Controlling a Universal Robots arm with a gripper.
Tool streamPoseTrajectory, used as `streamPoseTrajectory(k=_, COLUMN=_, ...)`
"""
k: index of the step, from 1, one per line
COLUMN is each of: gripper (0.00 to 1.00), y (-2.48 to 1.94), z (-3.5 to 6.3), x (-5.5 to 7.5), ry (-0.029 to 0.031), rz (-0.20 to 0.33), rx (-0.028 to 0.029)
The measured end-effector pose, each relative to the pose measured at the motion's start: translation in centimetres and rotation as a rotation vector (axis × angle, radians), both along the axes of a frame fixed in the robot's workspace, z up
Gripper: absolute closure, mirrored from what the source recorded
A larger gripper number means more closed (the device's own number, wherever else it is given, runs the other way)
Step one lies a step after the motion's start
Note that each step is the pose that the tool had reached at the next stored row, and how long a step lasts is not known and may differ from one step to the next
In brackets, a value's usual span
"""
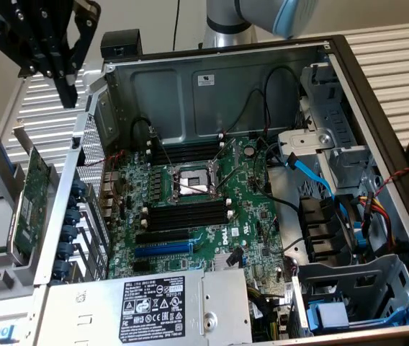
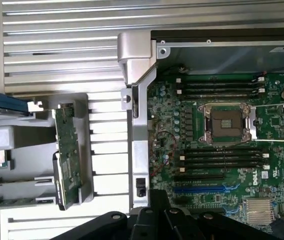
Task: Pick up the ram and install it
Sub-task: 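Reach for the ram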
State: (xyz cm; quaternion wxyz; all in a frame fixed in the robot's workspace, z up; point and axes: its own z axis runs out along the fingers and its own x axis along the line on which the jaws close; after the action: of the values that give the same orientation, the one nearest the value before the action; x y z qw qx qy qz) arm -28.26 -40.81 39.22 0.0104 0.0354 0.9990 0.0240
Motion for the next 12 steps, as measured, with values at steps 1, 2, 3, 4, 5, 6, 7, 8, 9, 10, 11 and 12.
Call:
streamPoseTrajectory(k=1, gripper=0.89, y=-0.05, z=0.00, x=-0.4, ry=0.0000, rz=0.000, rx=0.0000)
streamPoseTrajectory(k=2, gripper=0.89, y=-0.10, z=0.00, x=-0.9, ry=0.0000, rz=0.000, rx=0.0000)
streamPoseTrajectory(k=3, gripper=0.89, y=-0.16, z=0.00, x=-1.3, ry=0.0001, rz=0.000, rx=0.0000)
streamPoseTrajectory(k=4, gripper=0.89, y=-0.22, z=0.01, x=-1.8, ry=0.0002, rz=0.000, rx=-0.0001)
streamPoseTrajectory(k=5, gripper=0.89, y=-0.28, z=0.00, x=-2.3, ry=0.0000, rz=0.000, rx=0.0000)
streamPoseTrajectory(k=6, gripper=0.89, y=-0.34, z=0.00, x=-2.7, ry=0.0000, rz=0.000, rx=0.0000)
streamPoseTrajectory(k=7, gripper=0.89, y=-0.39, z=0.00, x=-3.2, ry=0.0000, rz=0.000, rx=0.0000)
streamPoseTrajectory(k=8, gripper=0.89, y=-0.44, z=0.00, x=-3.6, ry=0.0000, rz=0.000, rx=0.0000)
streamPoseTrajectory(k=9, gripper=0.89, y=-0.49, z=0.00, x=-4.1, ry=0.0000, rz=0.000, rx=0.0000)
streamPoseTrajectory(k=10, gripper=0.89, y=-0.54, z=0.00, x=-4.5, ry=0.0000, rz=0.000, rx=0.0000)
streamPoseTrajectory(k=11, gripper=0.89, y=-0.58, z=0.00, x=-5.0, ry=0.0001, rz=0.000, rx=0.0000)
streamPoseTrajectory(k=12, gripper=0.89, y=-0.63, z=0.00, x=-5.5, ry=0.0000, rz=0.000, rx=0.0000)
